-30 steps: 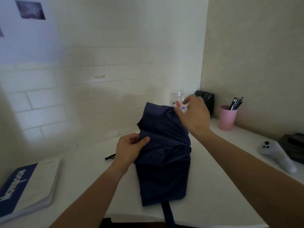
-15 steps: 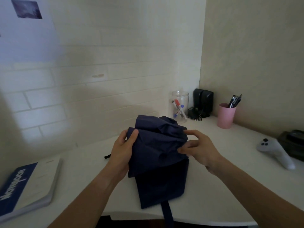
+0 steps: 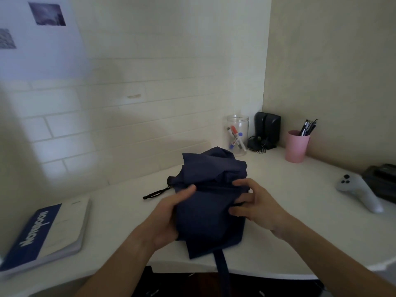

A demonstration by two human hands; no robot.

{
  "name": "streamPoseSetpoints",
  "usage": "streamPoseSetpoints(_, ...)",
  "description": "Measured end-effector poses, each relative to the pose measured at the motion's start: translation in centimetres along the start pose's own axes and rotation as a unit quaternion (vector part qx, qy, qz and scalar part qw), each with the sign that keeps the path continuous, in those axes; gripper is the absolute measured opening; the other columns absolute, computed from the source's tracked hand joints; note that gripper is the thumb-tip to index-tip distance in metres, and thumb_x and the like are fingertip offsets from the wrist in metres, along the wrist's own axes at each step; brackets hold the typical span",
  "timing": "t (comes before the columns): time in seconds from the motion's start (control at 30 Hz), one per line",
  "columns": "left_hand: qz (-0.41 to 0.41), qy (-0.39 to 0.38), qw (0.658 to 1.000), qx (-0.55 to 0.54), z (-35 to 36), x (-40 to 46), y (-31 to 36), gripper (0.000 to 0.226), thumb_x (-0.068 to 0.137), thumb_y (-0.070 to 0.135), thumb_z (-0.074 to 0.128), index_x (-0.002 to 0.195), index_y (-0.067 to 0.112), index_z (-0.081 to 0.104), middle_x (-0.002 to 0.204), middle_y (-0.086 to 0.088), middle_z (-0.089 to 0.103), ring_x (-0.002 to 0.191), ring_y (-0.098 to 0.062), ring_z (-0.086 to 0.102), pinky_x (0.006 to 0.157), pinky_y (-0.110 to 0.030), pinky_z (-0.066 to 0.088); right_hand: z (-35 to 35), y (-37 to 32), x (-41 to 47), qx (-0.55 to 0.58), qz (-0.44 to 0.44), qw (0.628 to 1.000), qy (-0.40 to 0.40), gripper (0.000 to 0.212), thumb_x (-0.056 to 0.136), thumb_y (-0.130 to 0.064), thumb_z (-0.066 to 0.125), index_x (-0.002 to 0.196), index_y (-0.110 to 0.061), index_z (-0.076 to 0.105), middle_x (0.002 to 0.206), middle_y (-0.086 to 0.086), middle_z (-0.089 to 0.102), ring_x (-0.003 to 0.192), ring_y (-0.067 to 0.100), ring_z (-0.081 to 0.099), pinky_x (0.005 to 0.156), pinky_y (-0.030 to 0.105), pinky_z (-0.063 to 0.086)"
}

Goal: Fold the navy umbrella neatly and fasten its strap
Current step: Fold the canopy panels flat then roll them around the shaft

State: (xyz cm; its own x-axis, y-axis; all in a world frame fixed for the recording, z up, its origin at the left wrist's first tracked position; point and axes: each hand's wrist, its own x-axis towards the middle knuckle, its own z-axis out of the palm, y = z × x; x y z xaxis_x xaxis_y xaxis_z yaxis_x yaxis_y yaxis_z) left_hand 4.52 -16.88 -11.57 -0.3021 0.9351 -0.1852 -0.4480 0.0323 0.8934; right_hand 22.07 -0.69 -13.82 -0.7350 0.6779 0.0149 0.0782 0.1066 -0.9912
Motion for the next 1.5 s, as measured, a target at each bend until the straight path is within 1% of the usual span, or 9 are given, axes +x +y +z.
streamPoseSetpoints(0.37, -0.04, -0.061, 0.996, -0.06, -0.4, 0.5, -1.4, 0.043, 0.102, 0.026, 0.049, 0.134, 0.002, 0.064, 0.142, -0.022, 0.061, 0.13, -0.038, 0.059, 0.113, -0.051, 0.042, 0.7, -0.2, -1.7, 0.169, 0.034, 0.978, -0.114, 0.072, 0.079, 0.001, 0.077, 0.136, -0.037, 0.054, 0.095, 0.015, 0.07, 0.074, 0.031, 0.067, 0.058, 0.031, 0.051)
streamPoseSetpoints(0.5, -0.032, -0.037, 0.995, -0.081, -1.3, 0.6, -1.1, 0.044, 0.102, 0.03, 0.049, 0.133, 0.003, 0.066, 0.14, -0.022, 0.063, 0.131, -0.041, 0.058, 0.114, -0.052, 0.04, 0.3, 0.0, -1.7, 0.145, 0.009, 0.988, -0.057, 0.075, 0.071, 0.009, 0.081, 0.134, -0.021, 0.056, 0.092, 0.019, 0.07, 0.084, 0.029, 0.068, 0.074, 0.035, 0.055)
streamPoseSetpoints(0.7, -0.026, -0.021, 0.997, -0.074, -2.2, 0.1, -1.0, 0.039, 0.098, 0.022, 0.051, 0.124, 0.002, 0.072, 0.134, -0.02, 0.068, 0.113, -0.036, 0.071, 0.1, -0.048, 0.049, -0.8, -0.1, -1.8, -0.013, -0.059, 0.997, 0.052, 0.058, 0.076, 0.003, 0.081, 0.125, -0.014, 0.057, 0.088, 0.011, 0.075, 0.063, 0.019, 0.064, 0.052, 0.021, 0.047)
streamPoseSetpoints(0.93, -0.066, -0.052, 0.996, -0.022, -1.8, -0.6, -1.8, 0.042, 0.102, 0.022, 0.054, 0.14, 0.006, 0.06, 0.144, -0.016, 0.061, 0.135, -0.034, 0.056, 0.116, -0.048, 0.038, 0.2, 0.3, -2.1, 0.099, 0.005, 0.994, -0.036, 0.046, 0.076, 0.001, 0.08, 0.119, -0.01, 0.07, 0.076, 0.007, 0.069, 0.081, 0.024, 0.068, 0.078, 0.037, 0.054)
streamPoseSetpoints(1.1, -0.048, 0.013, 0.983, 0.179, -3.2, -1.8, -1.6, 0.03, 0.095, 0.021, 0.065, 0.115, 0.0, 0.074, 0.118, -0.013, 0.077, 0.114, -0.028, 0.072, 0.103, -0.039, 0.055, -1.4, 1.1, -2.7, 0.018, 0.056, 0.998, -0.036, 0.04, 0.073, -0.006, 0.086, 0.11, -0.012, 0.074, 0.069, 0.005, 0.061, 0.065, 0.016, 0.057, 0.058, 0.027, 0.043)
streamPoseSetpoints(1.2, 0.064, 0.129, 0.903, 0.406, -3.6, -2.5, -1.7, 0.017, 0.091, 0.026, 0.075, 0.087, 0.011, 0.08, 0.087, -0.003, 0.082, 0.083, -0.012, 0.076, 0.093, -0.04, 0.06, -1.3, 1.5, -2.4, -0.092, 0.03, 0.995, 0.013, 0.032, 0.075, -0.021, 0.087, 0.104, -0.023, 0.074, 0.074, 0.002, 0.064, 0.065, 0.016, 0.059, 0.062, 0.027, 0.046)
streamPoseSetpoints(1.27, 0.241, 0.263, 0.775, 0.521, -3.4, -2.8, -1.9, 0.017, 0.087, 0.033, 0.079, 0.081, 0.021, 0.068, 0.083, 0.007, 0.073, 0.078, -0.008, 0.068, 0.083, -0.037, 0.059, -0.9, 1.3, -2.4, -0.217, -0.092, 0.967, 0.097, 0.025, 0.075, -0.028, 0.085, 0.097, -0.034, 0.074, 0.092, -0.002, 0.064, 0.077, 0.015, 0.063, 0.073, 0.026, 0.05)
streamPoseSetpoints(1.33, 0.423, 0.217, 0.668, 0.572, -2.4, -3.4, -2.1, 0.023, 0.085, 0.041, 0.076, 0.088, 0.024, 0.061, 0.096, 0.008, 0.062, 0.09, -0.01, 0.059, 0.083, -0.027, 0.051, -0.8, 0.6, -2.6, -0.29, -0.247, 0.921, 0.077, 0.035, 0.076, -0.016, 0.081, 0.104, -0.035, 0.073, 0.107, -0.007, 0.061, 0.097, 0.01, 0.062, 0.085, 0.02, 0.048)
streamPoseSetpoints(1.5, 0.331, 0.074, 0.619, 0.709, -1.8, -1.7, -3.4, 0.062, 0.084, 0.068, 0.06, 0.138, 0.038, 0.053, 0.133, 0.014, 0.06, 0.12, -0.007, 0.053, 0.105, -0.029, 0.044, -0.4, 0.7, -1.3, -0.415, -0.252, 0.873, -0.037, 0.051, 0.072, -0.044, 0.076, 0.12, -0.035, 0.063, 0.119, -0.019, 0.061, 0.11, 0.006, 0.055, 0.096, 0.029, 0.047)
